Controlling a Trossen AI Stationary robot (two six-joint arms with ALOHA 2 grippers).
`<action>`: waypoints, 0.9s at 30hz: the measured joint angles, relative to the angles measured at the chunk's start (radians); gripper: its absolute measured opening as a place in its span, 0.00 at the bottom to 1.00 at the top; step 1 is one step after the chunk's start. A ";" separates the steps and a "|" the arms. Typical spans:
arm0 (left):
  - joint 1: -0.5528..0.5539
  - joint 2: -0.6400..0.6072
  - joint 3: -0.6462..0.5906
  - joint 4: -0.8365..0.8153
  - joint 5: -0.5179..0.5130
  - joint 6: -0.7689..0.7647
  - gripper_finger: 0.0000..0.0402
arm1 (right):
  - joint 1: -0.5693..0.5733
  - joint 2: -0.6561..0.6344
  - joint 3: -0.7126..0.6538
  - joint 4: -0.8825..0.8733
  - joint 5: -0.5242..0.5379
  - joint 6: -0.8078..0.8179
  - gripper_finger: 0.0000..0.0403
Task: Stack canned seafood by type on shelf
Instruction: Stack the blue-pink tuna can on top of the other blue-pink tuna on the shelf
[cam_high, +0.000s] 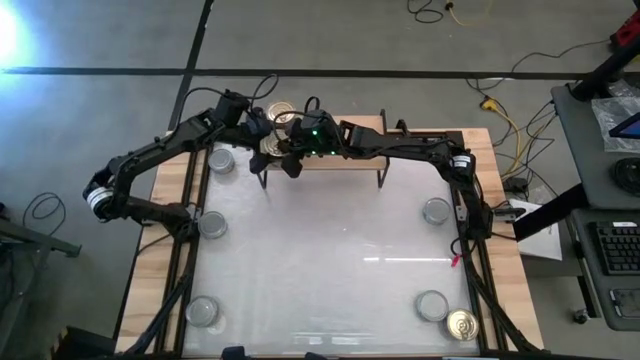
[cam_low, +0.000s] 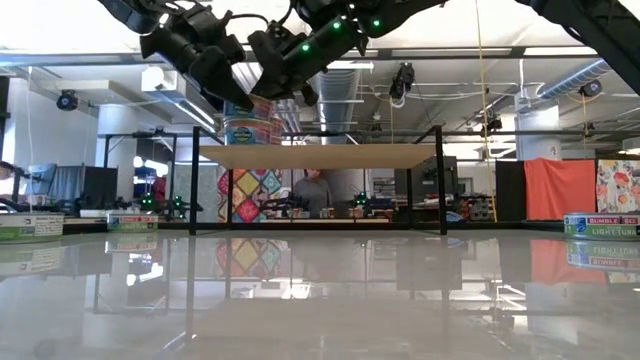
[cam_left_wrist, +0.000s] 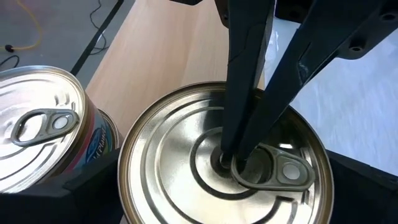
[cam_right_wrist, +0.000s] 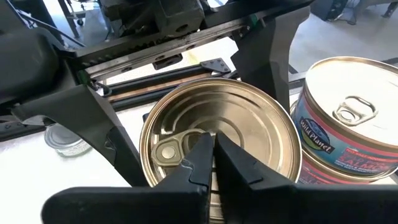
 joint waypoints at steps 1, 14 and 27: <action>0.000 0.000 0.000 0.000 0.000 0.000 1.00 | 0.000 0.000 0.000 -0.001 0.000 0.000 0.03; -0.011 0.057 0.006 0.027 0.017 -0.026 1.00 | -0.001 -0.003 0.015 -0.029 0.011 0.003 0.03; -0.013 0.053 0.005 0.031 -0.003 -0.029 1.00 | 0.003 0.006 0.125 -0.112 0.008 -0.026 0.03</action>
